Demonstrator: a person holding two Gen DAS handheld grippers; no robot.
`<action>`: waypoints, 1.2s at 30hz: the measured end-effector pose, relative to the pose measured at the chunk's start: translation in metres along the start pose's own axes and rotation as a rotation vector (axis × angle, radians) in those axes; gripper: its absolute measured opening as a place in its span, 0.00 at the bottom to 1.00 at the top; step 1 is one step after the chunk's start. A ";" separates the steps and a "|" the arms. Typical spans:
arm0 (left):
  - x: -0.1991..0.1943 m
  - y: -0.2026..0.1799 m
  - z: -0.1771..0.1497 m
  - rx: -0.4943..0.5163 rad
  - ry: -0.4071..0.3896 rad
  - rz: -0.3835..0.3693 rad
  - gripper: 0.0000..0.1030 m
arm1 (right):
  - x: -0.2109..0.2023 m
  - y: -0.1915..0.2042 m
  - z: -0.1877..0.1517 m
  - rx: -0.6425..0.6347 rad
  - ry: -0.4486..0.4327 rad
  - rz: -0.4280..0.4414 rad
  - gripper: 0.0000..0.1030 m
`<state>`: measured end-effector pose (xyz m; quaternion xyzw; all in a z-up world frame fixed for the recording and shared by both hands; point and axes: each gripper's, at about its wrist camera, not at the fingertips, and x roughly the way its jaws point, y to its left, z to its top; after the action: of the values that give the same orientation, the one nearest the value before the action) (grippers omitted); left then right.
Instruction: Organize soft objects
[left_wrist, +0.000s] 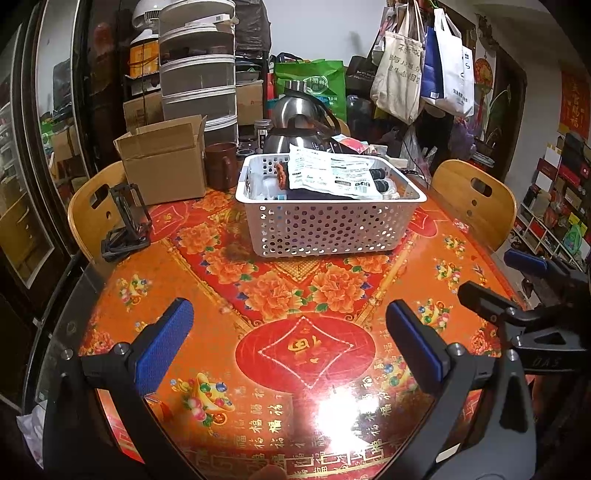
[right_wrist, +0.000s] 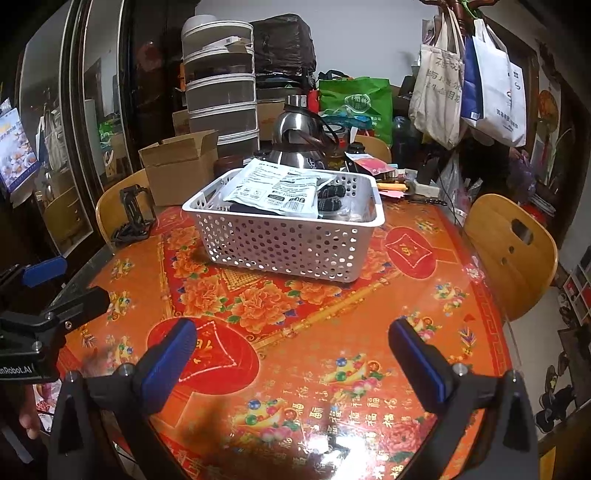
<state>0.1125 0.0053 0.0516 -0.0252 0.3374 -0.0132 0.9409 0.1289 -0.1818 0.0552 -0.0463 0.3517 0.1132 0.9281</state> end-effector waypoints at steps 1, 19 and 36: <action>0.000 0.001 0.000 -0.002 0.001 -0.001 1.00 | 0.000 0.001 0.000 -0.001 0.000 -0.002 1.00; 0.003 -0.001 -0.004 0.001 0.006 -0.004 1.00 | 0.002 0.001 -0.001 -0.007 0.008 0.000 1.00; 0.003 -0.002 -0.005 0.004 0.003 -0.012 1.00 | 0.004 0.002 -0.003 -0.012 0.014 -0.002 1.00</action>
<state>0.1120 0.0032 0.0456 -0.0253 0.3388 -0.0195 0.9403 0.1297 -0.1798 0.0501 -0.0529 0.3572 0.1138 0.9255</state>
